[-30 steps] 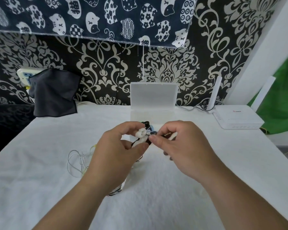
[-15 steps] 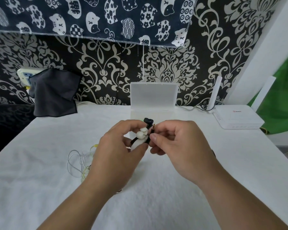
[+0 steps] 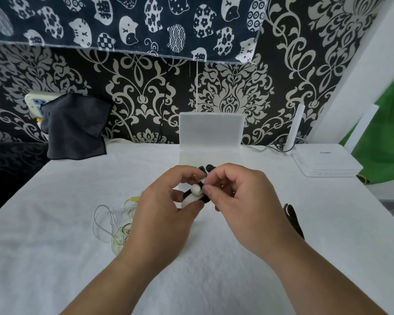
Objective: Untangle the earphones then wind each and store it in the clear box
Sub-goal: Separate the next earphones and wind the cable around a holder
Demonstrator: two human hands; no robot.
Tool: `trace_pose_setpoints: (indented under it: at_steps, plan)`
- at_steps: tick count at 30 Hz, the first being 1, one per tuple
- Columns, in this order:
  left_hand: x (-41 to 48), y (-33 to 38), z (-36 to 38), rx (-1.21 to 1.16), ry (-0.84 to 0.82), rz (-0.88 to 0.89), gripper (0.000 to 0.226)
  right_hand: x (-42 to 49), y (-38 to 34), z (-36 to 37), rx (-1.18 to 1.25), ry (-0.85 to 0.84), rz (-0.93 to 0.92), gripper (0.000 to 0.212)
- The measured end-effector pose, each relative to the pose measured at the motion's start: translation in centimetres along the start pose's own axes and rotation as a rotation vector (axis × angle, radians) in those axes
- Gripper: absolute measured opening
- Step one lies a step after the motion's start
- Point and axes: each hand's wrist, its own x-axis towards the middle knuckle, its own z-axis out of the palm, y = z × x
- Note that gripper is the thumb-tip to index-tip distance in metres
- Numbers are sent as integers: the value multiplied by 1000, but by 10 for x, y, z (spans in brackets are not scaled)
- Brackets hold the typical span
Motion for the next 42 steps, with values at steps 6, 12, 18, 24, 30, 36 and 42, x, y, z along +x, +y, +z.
trace_pose_setpoints:
  at_steps: [6, 12, 18, 24, 30, 36, 42]
  plan:
    - [-1, 1, 3, -53, 56, 0, 42, 2, 7, 1, -9, 75, 132, 25]
    - [-4, 8, 3, -179, 86, 5, 16, 3, 2, -3, 186, 3, 198, 22]
    - [-1, 8, 3, -318, 145, -155, 20, 3, 5, -1, 116, -4, 126, 25]
    - [0, 7, 3, -339, 216, -190, 25, 4, 5, 1, 239, -20, 132, 33]
    - [5, 8, -1, -407, 150, -355, 34, 5, 12, -1, 234, -46, 154, 37]
    - [4, 5, -3, -24, -84, -343, 19, 1, 20, 8, 6, -122, 174, 41]
    - [5, 7, -8, -4, -205, -329, 41, -3, 19, 7, -82, -174, 144, 44]
